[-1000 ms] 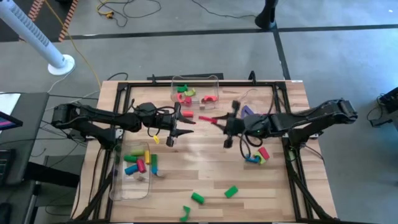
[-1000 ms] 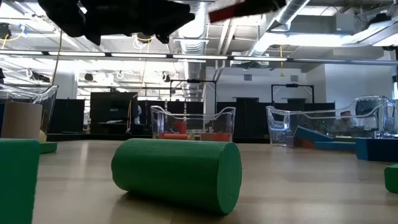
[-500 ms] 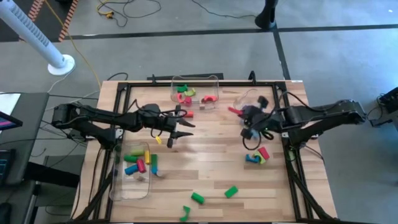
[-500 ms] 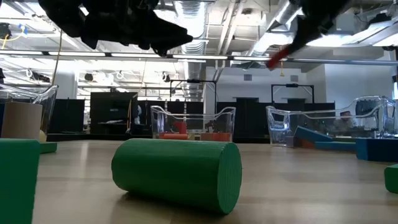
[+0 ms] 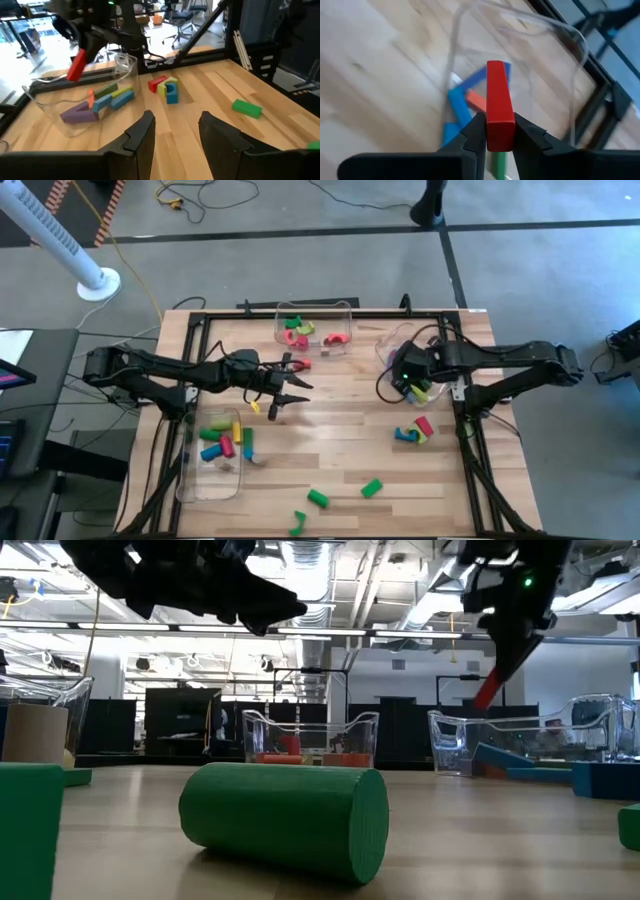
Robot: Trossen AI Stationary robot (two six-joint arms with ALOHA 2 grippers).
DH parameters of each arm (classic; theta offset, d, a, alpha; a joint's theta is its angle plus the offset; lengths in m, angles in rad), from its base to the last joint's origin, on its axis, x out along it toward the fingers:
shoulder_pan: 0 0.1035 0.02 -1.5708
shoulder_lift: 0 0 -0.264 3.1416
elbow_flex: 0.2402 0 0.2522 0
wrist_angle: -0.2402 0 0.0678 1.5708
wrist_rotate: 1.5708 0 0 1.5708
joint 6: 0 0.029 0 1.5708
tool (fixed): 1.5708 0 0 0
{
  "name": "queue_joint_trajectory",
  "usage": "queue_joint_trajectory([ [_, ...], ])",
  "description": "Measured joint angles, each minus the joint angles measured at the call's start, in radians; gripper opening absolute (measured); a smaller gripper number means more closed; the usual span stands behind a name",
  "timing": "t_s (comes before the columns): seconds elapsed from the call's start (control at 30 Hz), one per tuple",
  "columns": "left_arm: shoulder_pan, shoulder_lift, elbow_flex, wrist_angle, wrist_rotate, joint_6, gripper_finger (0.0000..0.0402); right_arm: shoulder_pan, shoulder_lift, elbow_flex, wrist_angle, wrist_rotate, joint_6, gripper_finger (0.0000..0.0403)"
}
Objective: Sort blocks by size
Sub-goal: Put the red rectangular block into the right transparent bin
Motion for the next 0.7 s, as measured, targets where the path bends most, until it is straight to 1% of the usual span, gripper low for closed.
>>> queue_joint_trajectory([
  [0.3, -0.021, 0.0, 0.0, -0.059, 0.0, 0.01, 0.0143, -0.105, 0.06, -0.001, 0.014, -0.026, -0.068, 0.0099],
  [0.37, -0.022, 0.0, 0.0, -0.063, 0.0, 0.011, 0.0143, -0.127, 0.059, -0.013, 0.046, -0.028, -0.085, 0.01],
  [0.53, -0.022, 0.0, 0.0, -0.072, 0.0, 0.019, 0.0143, -0.202, 0.057, -0.098, 0.131, -0.101, -0.129, 0.01],
  [0.7, -0.022, 0.0, 0.0, -0.073, 0.0, 0.02, 0.0143, -0.278, 0.057, -0.194, 0.215, -0.108, -0.152, 0.01],
])
